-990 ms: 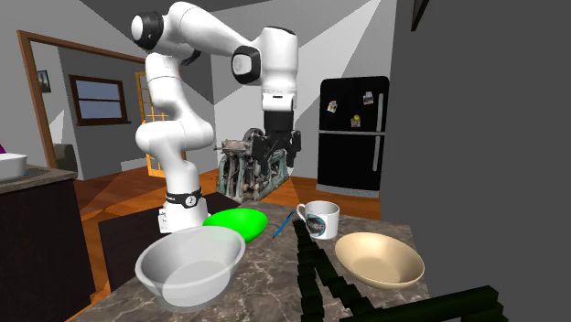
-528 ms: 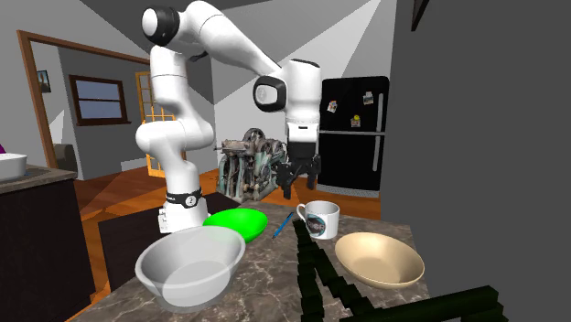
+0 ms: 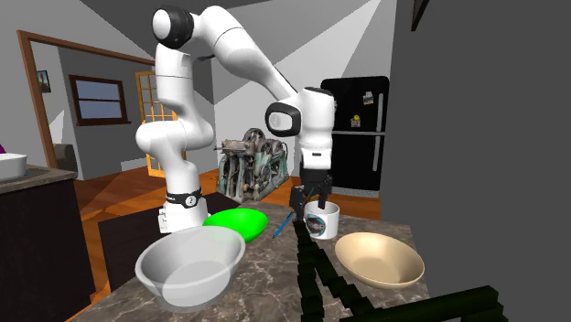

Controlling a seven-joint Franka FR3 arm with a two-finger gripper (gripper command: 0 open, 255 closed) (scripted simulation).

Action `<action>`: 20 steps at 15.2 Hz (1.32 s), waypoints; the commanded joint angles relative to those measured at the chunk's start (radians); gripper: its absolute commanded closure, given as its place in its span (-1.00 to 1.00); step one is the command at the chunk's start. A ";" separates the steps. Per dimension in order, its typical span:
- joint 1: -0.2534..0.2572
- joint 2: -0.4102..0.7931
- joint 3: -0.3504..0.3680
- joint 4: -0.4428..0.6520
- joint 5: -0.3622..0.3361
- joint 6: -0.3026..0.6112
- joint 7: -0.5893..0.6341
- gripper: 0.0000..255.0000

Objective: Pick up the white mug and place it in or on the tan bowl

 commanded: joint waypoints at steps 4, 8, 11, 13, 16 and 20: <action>0.006 0.046 0.001 -0.017 -0.012 0.063 0.011 -1.00; 0.006 0.046 0.001 -0.017 -0.012 0.063 0.011 -1.00; 0.006 0.046 0.001 -0.017 -0.012 0.063 0.011 -1.00; 0.006 0.046 0.001 -0.017 -0.012 0.063 0.011 1.00; 0.006 0.046 0.001 -0.018 -0.012 0.063 0.011 1.00; 0.006 0.045 0.001 -0.019 -0.012 0.064 0.011 1.00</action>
